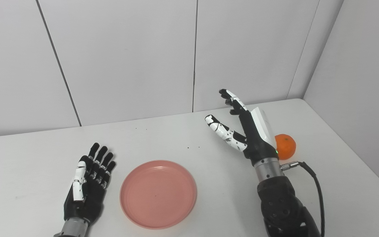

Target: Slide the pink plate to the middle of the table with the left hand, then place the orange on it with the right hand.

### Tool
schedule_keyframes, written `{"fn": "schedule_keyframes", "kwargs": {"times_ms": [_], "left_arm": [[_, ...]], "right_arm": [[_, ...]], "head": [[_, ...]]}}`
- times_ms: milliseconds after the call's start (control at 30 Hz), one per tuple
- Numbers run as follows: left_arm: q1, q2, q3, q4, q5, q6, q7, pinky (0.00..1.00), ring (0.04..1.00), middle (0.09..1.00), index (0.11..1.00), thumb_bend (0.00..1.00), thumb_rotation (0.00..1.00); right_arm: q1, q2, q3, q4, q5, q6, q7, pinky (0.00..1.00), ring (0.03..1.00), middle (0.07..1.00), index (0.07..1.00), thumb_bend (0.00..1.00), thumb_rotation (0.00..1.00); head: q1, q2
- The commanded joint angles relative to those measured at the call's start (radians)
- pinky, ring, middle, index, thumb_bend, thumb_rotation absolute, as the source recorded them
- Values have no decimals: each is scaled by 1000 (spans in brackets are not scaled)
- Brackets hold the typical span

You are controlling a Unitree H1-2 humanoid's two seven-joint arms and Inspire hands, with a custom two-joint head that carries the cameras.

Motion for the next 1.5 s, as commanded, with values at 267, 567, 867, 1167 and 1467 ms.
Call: {"fn": "schedule_keyframes", "kwargs": {"times_ms": [267, 567, 867, 1167, 1467], "left_arm": [[37, 34, 11, 41, -8, 58, 18, 1000, 1000, 1000, 1000, 307, 1000], [38, 43, 10, 37, -13, 57, 13, 1000, 1000, 1000, 1000, 306, 1000], [45, 49, 17, -1, -16, 102, 32, 1000, 999, 1000, 1000, 308, 1000], [41, 61, 22, 10, -47, 117, 23, 1000, 1000, 1000, 1000, 315, 1000], [27, 67, 28, 44, -61, 108, 6, 1000, 1000, 1000, 1000, 317, 1000]], "right_arm": [[-51, -87, -38, 10, -141, 1, -23, 745, 828, 857, 873, 913, 456], [-56, -169, -39, 44, -220, -1, -15, 760, 839, 875, 883, 973, 470], [-52, -227, -55, 67, -273, 44, 29, 731, 833, 891, 906, 1000, 510], [-22, -264, -65, 105, -286, 52, 68, 736, 839, 882, 894, 996, 507], [-4, -254, -72, 158, -274, 83, 83, 704, 837, 892, 902, 990, 480]], "head": [[-49, -13], [-75, -16], [-104, 1], [-115, -3], [-118, 4]]}}
